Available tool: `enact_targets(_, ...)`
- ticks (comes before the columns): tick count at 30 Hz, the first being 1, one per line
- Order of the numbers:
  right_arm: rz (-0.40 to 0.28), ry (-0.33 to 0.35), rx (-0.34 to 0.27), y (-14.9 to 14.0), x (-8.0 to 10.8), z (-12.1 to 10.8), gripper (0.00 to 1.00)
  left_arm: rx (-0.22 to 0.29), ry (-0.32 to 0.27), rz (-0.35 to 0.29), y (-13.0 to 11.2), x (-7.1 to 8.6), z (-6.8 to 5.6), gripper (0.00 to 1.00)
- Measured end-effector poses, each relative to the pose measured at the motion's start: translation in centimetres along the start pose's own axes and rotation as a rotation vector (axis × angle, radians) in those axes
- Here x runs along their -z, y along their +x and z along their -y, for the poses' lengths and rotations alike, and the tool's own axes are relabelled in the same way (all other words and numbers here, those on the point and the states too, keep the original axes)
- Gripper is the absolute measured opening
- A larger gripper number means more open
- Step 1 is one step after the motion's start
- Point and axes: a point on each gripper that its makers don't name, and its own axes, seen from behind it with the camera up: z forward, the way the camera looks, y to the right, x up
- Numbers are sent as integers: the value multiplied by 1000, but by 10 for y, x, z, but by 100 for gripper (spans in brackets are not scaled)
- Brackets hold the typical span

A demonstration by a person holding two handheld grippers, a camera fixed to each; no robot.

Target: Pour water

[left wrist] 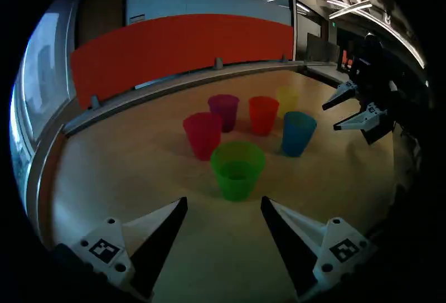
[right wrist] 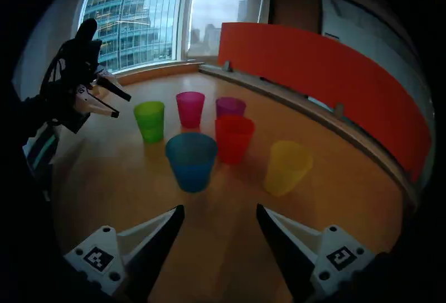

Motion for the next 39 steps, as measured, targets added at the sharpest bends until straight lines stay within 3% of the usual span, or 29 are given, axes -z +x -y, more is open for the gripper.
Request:
enact_targets(12,-80,-158,-88,-4,37,-35,100,58,137,-136,29,23,29,98)
enact_targets(21,-179,-267,-162,10,59,-55,100,94,222,-265,62,35,48,98)
enact_targets(29,-291,-408,-199,29,84,-81,100,158,298,-406,99,58,69,98)
enact_targets(39,-427,-572,-256,49,121,-114,100,162,382,-559,131,83,73,98)
